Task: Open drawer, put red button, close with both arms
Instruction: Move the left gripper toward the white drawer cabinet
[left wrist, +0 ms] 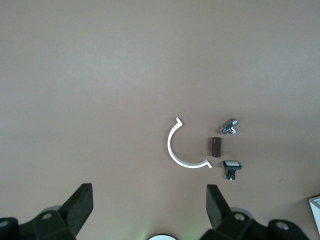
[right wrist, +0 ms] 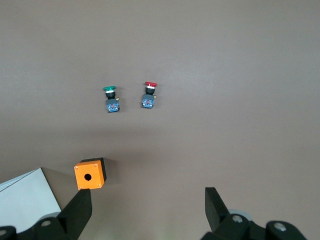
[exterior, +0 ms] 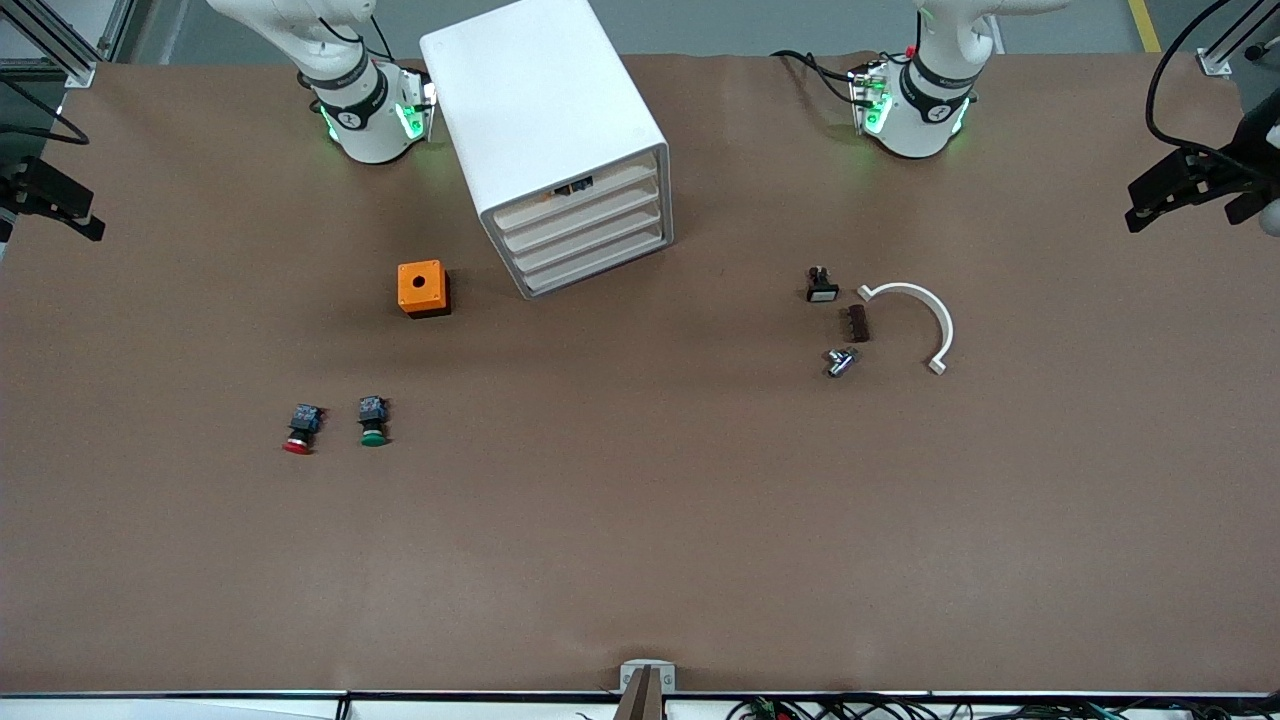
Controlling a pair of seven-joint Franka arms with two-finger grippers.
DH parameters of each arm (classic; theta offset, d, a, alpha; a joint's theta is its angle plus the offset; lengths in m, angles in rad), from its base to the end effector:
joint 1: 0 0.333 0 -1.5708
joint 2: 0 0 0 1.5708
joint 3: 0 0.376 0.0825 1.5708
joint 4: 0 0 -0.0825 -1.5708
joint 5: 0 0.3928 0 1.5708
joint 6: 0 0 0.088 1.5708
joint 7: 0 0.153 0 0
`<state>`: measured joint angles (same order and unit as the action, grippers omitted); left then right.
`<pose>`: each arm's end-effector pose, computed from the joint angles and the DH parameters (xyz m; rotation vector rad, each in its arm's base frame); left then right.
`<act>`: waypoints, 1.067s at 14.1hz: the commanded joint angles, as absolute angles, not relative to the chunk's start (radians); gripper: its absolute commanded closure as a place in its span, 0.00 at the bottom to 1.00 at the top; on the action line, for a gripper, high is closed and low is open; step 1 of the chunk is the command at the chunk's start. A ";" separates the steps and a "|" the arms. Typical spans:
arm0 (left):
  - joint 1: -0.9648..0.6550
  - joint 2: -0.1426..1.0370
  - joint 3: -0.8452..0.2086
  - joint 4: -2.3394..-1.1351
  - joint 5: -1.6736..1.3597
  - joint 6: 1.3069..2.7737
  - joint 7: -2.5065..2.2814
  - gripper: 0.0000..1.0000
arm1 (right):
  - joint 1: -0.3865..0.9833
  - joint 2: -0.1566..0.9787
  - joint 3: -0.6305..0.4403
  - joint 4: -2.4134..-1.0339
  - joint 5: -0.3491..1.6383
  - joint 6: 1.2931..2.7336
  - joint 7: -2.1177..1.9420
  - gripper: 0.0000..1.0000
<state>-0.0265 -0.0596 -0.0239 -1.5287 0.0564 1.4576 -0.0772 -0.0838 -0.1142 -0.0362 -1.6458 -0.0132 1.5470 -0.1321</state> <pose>0.5283 -0.0180 0.6815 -3.0830 -0.0507 0.0121 0.5146 -0.0654 0.6621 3.1305 0.0186 0.0220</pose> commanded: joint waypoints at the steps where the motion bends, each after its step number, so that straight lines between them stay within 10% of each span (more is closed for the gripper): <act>1: -0.026 -0.046 -0.025 -1.497 0.075 1.437 -0.068 0.00 | -0.106 -0.112 -0.025 -1.640 0.000 1.539 -0.147 0.00; 15: -0.096 0.179 -0.078 -1.505 -0.005 1.512 -0.441 0.00 | -0.107 -0.097 -0.023 -1.638 -0.014 1.569 -0.149 0.00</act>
<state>-0.0610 0.1155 -0.0545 -1.5268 0.0094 1.4975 -0.2771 -0.0839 -0.1002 -0.0365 -1.6457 -0.0137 1.5607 -0.1321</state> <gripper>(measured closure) 0.000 0.000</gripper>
